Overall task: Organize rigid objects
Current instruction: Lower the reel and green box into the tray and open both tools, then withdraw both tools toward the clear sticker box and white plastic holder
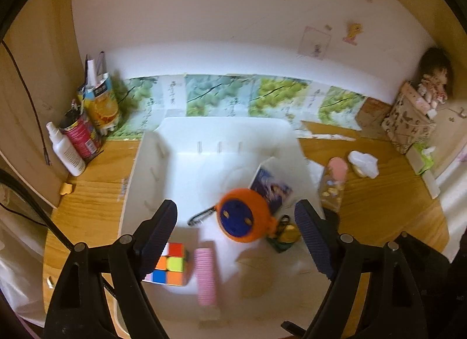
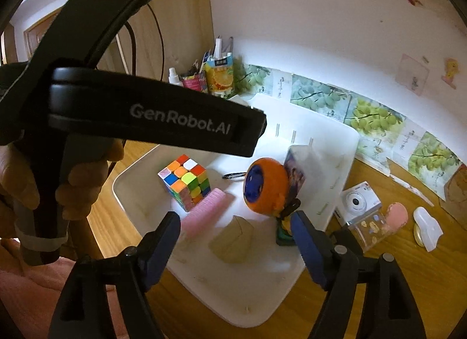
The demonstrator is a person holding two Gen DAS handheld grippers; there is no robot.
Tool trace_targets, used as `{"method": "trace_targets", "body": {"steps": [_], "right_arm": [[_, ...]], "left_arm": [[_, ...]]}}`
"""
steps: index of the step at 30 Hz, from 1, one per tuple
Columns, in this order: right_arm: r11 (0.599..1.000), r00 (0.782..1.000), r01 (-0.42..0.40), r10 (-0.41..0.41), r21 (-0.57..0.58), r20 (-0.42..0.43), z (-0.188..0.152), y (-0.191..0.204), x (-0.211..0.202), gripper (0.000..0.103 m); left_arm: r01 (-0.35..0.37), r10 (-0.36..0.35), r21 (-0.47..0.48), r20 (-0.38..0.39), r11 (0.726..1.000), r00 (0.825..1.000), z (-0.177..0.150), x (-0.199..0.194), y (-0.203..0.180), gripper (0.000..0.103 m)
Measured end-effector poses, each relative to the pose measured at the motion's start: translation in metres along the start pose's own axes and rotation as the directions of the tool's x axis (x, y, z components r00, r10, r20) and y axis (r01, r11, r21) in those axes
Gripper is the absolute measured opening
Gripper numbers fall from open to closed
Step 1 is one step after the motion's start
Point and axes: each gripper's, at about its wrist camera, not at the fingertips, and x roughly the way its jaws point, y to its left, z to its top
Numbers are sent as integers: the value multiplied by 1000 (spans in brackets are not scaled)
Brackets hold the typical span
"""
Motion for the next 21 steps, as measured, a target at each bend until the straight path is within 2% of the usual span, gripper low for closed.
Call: {"method": "trace_targets", "body": {"steps": [6, 15, 21], "right_arm": [[999, 998, 40, -40, 20, 45, -13, -13, -22, 79], [993, 987, 85, -96, 87, 130, -35, -54, -69, 81], [991, 986, 109, -117, 72, 122, -46, -79, -86, 81]], "left_arm": [[32, -31, -26, 23, 999, 999, -3, -11, -18, 85], [69, -63, -114, 57, 991, 996, -12, -22, -48, 85], [47, -35, -145, 79, 988, 996, -17, -28, -73, 85]]}}
